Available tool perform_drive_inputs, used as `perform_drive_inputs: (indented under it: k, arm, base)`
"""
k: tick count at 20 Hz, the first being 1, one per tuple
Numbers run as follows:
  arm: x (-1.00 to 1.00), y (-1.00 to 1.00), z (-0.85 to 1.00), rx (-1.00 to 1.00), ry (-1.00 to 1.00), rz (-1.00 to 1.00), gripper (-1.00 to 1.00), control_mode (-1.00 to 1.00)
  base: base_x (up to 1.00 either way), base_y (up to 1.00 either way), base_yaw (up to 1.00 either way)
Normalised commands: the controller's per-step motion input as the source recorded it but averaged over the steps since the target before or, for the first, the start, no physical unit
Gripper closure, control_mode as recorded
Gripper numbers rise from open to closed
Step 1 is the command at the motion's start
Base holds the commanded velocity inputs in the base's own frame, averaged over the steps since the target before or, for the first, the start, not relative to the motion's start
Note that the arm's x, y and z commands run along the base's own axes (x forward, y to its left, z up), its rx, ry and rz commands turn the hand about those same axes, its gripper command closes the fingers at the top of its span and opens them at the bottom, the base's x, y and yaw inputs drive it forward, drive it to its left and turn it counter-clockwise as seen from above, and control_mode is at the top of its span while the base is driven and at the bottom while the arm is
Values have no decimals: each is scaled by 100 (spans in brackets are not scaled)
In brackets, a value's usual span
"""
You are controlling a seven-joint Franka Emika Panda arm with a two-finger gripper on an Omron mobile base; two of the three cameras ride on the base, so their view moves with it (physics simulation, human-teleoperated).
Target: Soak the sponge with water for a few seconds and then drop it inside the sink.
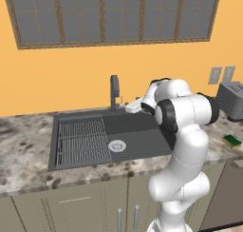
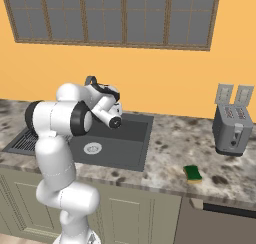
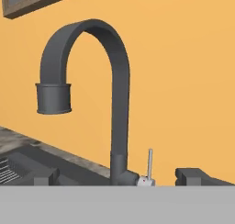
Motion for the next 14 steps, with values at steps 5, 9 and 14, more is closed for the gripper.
perform_drive_inputs:
  k: [5, 9, 14]
  arm:
    - [28, 0, 0, 0, 0, 0, -100, -100]
    - [31, 0, -1, 0, 0, 0, -100, -100]
    - [28, 3, -9, 0, 0, 0, -100, -100]
  base:
    - [0, 0, 0]
    - [0, 0, 0]
    - [0, 0, 0]
